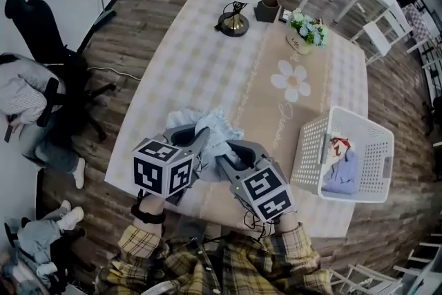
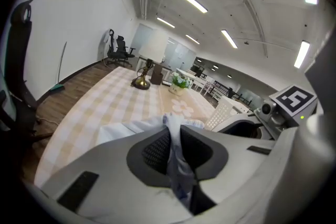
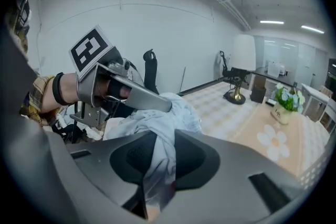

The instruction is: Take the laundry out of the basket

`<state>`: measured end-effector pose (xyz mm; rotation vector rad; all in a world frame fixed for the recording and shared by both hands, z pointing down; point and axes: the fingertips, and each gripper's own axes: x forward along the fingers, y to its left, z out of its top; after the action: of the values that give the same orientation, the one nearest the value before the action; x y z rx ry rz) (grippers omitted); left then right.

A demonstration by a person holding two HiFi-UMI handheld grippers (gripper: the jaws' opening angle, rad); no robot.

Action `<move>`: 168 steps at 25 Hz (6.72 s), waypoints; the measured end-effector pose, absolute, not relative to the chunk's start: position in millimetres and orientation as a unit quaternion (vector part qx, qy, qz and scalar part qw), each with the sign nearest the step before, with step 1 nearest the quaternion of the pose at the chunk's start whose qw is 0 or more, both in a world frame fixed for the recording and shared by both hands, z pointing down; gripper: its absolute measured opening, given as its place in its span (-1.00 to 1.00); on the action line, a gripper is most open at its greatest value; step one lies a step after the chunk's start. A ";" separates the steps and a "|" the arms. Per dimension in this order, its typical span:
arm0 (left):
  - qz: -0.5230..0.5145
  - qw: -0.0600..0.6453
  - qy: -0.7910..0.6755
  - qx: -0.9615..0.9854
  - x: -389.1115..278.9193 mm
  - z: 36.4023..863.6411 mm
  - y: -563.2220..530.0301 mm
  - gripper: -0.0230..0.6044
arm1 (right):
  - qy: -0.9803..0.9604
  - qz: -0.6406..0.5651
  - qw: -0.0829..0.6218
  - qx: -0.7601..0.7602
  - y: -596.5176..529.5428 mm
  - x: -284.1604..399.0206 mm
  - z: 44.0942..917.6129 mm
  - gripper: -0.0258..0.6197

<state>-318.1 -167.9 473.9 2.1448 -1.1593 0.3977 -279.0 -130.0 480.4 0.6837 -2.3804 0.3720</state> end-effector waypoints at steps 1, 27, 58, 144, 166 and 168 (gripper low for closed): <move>0.157 0.339 -0.443 0.815 -319.3 488.5 -165.1 -0.74 | -0.899 0.147 0.324 0.255 -127.6 -279.8 493.9 -0.56; 0.150 0.345 -0.460 0.804 -341.6 521.4 -128.3 -0.10 | -0.890 0.234 0.298 0.252 -101.8 -230.3 519.5 -0.10; -0.070 0.139 -0.243 0.957 20.5 225.3 -40.7 -0.89 | -0.901 0.109 0.003 0.419 -34.2 64.0 253.6 -0.88; 0.237 0.250 -0.354 0.869 150.5 470.1 -229.9 -0.33 | -0.883 0.190 0.286 0.320 -178.2 170.9 439.9 0.00; 0.406 0.337 -0.332 0.782 124.5 617.5 -206.8 0.36 | -0.757 0.188 0.599 0.182 -133.2 184.9 626.2 0.43; 0.412 0.352 -0.332 0.772 122.2 625.3 -201.7 0.36 | -0.743 0.198 0.614 0.181 -127.5 189.7 635.7 0.43</move>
<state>122.2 -201.7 625.3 1.9984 -0.8586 1.0650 189.7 -127.5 635.7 0.4183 -1.7119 0.4567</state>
